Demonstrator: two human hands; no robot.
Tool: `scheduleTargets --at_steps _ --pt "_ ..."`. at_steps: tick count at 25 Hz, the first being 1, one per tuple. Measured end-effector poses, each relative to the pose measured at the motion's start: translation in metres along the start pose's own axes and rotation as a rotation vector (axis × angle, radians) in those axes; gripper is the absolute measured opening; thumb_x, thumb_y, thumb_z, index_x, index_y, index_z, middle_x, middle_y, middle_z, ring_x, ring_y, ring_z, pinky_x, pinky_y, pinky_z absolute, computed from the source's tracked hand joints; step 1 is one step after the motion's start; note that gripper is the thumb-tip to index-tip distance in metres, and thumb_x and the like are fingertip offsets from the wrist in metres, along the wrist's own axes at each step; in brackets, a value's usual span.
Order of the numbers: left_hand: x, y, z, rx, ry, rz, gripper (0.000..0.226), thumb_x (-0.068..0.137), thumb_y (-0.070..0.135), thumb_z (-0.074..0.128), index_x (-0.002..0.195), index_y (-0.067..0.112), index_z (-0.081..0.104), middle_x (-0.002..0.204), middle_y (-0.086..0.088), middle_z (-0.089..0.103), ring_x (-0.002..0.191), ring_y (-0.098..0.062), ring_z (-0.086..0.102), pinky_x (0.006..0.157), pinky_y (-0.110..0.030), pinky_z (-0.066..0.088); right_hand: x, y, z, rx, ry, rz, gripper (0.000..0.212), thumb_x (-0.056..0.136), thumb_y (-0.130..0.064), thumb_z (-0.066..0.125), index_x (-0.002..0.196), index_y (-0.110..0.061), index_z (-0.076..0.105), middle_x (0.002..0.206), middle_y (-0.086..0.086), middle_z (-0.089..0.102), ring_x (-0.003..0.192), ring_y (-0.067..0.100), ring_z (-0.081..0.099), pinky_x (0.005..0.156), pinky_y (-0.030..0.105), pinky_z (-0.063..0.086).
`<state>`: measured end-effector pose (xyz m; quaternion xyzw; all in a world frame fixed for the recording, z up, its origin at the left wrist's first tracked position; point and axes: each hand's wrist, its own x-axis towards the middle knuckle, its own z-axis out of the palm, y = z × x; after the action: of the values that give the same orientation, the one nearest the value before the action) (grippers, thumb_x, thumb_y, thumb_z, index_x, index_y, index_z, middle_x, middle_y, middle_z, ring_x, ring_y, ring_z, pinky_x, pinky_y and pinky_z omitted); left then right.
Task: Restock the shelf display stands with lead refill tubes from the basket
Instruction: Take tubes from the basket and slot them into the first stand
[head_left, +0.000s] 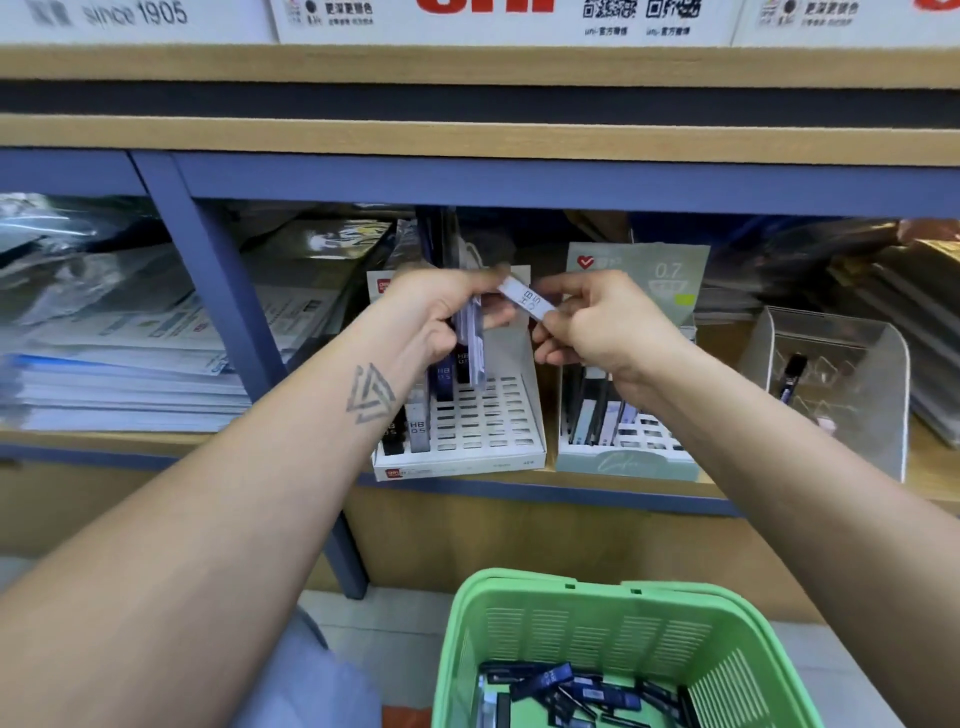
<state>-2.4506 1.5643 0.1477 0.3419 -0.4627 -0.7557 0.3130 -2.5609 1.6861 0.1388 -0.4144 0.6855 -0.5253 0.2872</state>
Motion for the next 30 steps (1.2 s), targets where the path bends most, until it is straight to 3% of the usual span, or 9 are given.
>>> scheduleTargets --at_steps 2,5,9,10,13,15,19,26,30 --pt "0.003 0.013 -0.016 -0.063 0.053 0.011 0.009 0.089 -0.001 0.068 0.089 -0.001 0.06 0.081 -0.014 0.067 0.051 -0.016 0.066 0.044 -0.019 0.053 0.009 -0.003 0.013 -0.023 0.022 0.001 0.038 0.103 0.003 0.04 0.135 -0.007 0.056 0.085 0.011 0.061 0.067 0.018 0.068 0.069 0.027 0.06" --pt "0.003 0.024 -0.037 -0.127 0.08 -0.023 0.015 0.095 0.003 0.062 0.08 0.002 0.057 0.058 -0.009 0.059 0.035 -0.009 0.05 0.035 -0.015 0.043 0.017 -0.002 0.034 0.037 0.019 0.051 0.019 0.101 -0.01 0.047 0.114 -0.009 0.061 0.092 0.012 0.072 0.081 0.027 0.076 0.07 0.034 0.057" --pt "0.002 0.028 -0.057 -0.163 0.09 -0.034 0.014 0.094 0.0 0.062 0.082 0.003 0.056 0.063 -0.009 0.056 0.035 -0.009 0.05 0.036 -0.013 0.043 0.027 0.014 0.056 -0.056 0.112 -0.062 0.012 0.091 -0.025 0.074 0.091 -0.013 0.072 0.095 0.007 0.075 0.09 0.024 0.072 0.08 0.036 0.058" --pt "0.001 0.028 -0.061 -0.165 0.094 -0.036 0.013 0.093 0.0 0.064 0.082 0.003 0.057 0.058 -0.008 0.058 0.036 -0.009 0.051 0.037 -0.013 0.044 0.031 0.019 0.059 -0.117 0.12 -0.106 0.006 0.09 -0.022 0.076 0.093 -0.018 0.072 0.093 0.001 0.073 0.088 0.019 0.069 0.078 0.033 0.055" --pt "-0.001 0.027 -0.069 -0.149 0.097 -0.042 0.012 0.092 -0.002 0.065 0.082 0.002 0.058 0.049 -0.007 0.059 0.036 -0.009 0.052 0.036 -0.014 0.043 0.041 0.035 0.065 -0.367 0.146 -0.238 0.031 0.087 -0.01 0.075 0.112 -0.024 0.063 0.093 -0.001 0.066 0.083 0.019 0.065 0.074 0.032 0.052" --pt "-0.002 0.025 -0.07 -0.147 0.089 -0.052 0.011 0.091 -0.004 0.065 0.082 0.001 0.059 0.049 -0.008 0.06 0.036 -0.009 0.052 0.036 -0.014 0.044 0.045 0.041 0.07 -0.494 0.194 -0.313 0.034 0.09 -0.005 0.07 0.118 -0.024 0.061 0.103 0.001 0.067 0.086 0.02 0.064 0.074 0.03 0.049" --pt "0.001 0.023 -0.068 -0.142 0.08 -0.057 0.009 0.089 -0.005 0.067 0.086 -0.001 0.06 0.052 -0.009 0.061 0.037 -0.01 0.053 0.037 -0.015 0.045 0.056 0.05 0.076 -0.613 0.24 -0.392 0.022 0.096 -0.007 0.062 0.115 -0.015 0.071 0.11 0.003 0.071 0.094 0.017 0.064 0.076 0.021 0.041" --pt "0.007 0.022 -0.065 -0.134 0.094 -0.061 0.028 0.083 -0.006 0.073 0.11 -0.002 0.064 0.102 -0.02 0.069 0.043 -0.014 0.058 0.04 -0.018 0.048 0.059 0.059 0.072 -0.679 0.243 -0.388 0.03 0.09 0.005 0.056 0.107 -0.012 0.073 0.095 0.009 0.072 0.089 0.024 0.067 0.079 0.03 0.052" --pt "0.008 0.02 -0.062 -0.117 0.091 -0.062 0.024 0.084 -0.005 0.072 0.108 -0.004 0.064 0.104 -0.021 0.067 0.045 -0.013 0.057 0.04 -0.017 0.048 0.063 0.06 0.07 -0.735 0.209 -0.384 0.038 0.089 0.004 0.05 0.116 -0.014 0.069 0.097 0.014 0.071 0.092 0.036 0.067 0.082 0.046 0.057"
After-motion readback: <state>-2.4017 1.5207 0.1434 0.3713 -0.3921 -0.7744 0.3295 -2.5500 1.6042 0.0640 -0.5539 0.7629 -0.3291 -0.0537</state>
